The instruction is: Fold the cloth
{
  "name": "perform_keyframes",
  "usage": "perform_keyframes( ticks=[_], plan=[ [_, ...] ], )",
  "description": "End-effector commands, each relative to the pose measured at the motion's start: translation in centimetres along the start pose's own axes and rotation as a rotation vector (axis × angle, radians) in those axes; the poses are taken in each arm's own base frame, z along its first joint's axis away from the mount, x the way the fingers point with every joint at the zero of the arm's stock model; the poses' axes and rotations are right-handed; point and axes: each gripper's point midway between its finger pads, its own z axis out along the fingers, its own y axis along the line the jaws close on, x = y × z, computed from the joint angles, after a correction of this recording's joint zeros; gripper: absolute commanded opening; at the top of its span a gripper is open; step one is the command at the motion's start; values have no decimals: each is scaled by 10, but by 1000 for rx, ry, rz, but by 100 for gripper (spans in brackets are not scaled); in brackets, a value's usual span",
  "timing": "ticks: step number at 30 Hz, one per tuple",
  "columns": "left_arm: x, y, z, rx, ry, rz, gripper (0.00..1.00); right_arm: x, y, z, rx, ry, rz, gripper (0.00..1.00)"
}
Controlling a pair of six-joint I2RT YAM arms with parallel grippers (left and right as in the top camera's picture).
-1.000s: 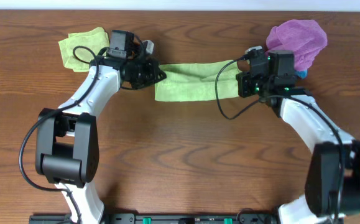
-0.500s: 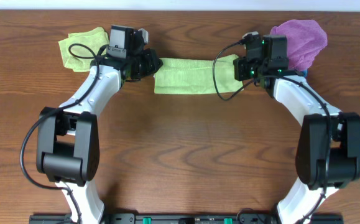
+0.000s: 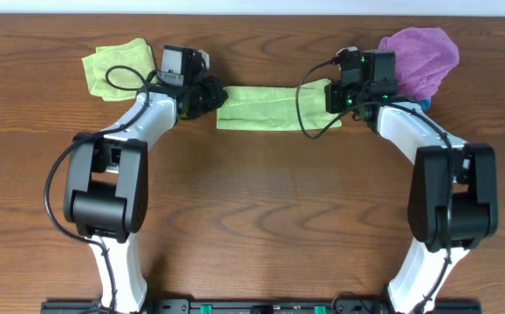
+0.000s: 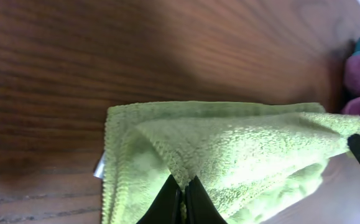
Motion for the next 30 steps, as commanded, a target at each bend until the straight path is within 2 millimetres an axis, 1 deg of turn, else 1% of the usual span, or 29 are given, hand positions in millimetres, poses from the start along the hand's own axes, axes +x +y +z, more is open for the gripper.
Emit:
perform_keyframes(
  ticks=[1,3,5,6,7,8,9,10,11,13,14,17,19,22,25,27,28,29,30],
  plan=[
    [1,14,10,-37,-1,-16,6,8,0,13,23,27,-9,4],
    [0,18,11,-54,-7,-17,6,10,0,15,31,33,-17,7],
    [-1,19,12,-56,-12,-16,6,11,1,16,43,35,-21,15],
    [-1,19,12,-56,-13,-15,8,11,1,16,42,35,-26,20],
    [-2,19,12,-57,-15,-15,11,11,2,16,40,36,-28,28],
    [-2,20,12,-58,-15,-15,17,11,3,16,40,37,-28,36],
    [-2,20,12,-58,-15,-15,25,11,3,16,40,38,-27,42],
    [-2,20,12,-58,-15,-13,38,12,3,16,40,40,-27,49],
    [-1,20,12,-58,-14,-11,47,12,3,16,39,42,-26,56],
    [-2,19,12,-58,-15,-11,64,14,4,13,39,55,-23,62],
    [-2,20,12,-58,-15,-12,72,16,5,10,38,66,-19,64],
    [-2,19,10,-40,-6,-12,80,16,7,0,38,85,-15,68],
    [-3,19,7,-36,-3,-17,81,11,10,-11,38,85,-14,70],
    [-7,16,-2,-31,-11,-21,81,-1,15,-30,39,62,-6,73],
    [-15,8,-15,-19,-34,-15,81,-15,20,-49,41,28,11,75],
    [-20,-1,-23,-2,-51,-3,80,-22,24,-62,41,14,25,77],
    [-22,-7,-29,14,-59,5,74,-25,25,-71,42,10,38,78],
    [-24,-13,-33,29,-64,12,65,-26,26,-78,43,11,54,80],
    [-24,-18,-36,38,-67,17,52,-26,26,-85,46,12,83,81]
  ],
)
